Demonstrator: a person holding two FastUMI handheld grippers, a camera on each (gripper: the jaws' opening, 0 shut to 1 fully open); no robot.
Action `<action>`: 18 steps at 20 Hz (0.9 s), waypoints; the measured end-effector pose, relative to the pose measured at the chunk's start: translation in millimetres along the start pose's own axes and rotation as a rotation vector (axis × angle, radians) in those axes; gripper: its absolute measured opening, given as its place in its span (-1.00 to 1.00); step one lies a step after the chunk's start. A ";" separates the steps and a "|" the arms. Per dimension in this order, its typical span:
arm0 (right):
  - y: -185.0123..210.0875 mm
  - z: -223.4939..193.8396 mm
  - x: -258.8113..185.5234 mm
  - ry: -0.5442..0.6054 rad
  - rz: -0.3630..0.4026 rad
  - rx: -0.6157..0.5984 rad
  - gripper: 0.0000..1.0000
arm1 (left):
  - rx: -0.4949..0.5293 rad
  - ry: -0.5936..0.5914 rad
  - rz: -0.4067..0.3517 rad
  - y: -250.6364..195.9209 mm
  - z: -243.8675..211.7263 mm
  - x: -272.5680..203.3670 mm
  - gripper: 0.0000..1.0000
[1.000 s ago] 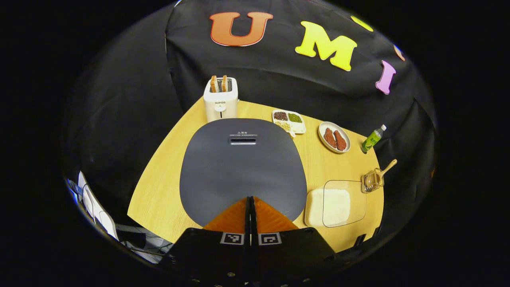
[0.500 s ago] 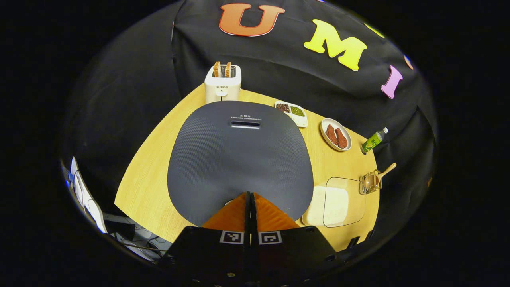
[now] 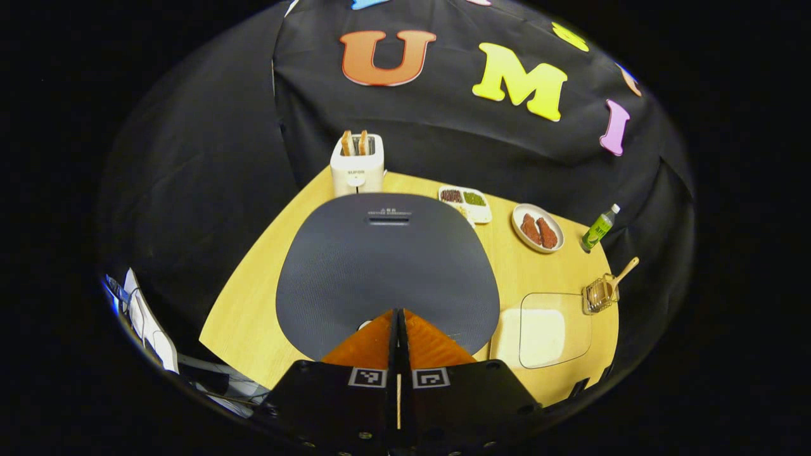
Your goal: Close the left gripper, press the button to open the rice cooker; take a wooden spoon from the chopstick holder with the right hand, scoop a spoonful of rice and pour it into the rice cooker, then put the wooden spoon back into the chopstick holder.
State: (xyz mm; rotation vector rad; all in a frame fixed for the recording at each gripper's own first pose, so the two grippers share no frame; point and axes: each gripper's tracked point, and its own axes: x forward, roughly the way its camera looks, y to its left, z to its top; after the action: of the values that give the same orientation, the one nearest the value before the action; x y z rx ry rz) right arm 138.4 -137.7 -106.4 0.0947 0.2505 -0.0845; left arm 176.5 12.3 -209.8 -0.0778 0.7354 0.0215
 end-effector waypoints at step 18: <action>-16.0 0.4 -7.1 -0.011 0.023 -0.032 1.00 | 0.026 -0.563 0.044 -19.6 131.7 -113.2 0.90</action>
State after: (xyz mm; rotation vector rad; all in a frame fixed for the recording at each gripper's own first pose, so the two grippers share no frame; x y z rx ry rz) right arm 130.2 -153.1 -105.6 0.0651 0.2396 -0.0580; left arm 181.6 4.0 -35.3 -0.0282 0.1749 0.0726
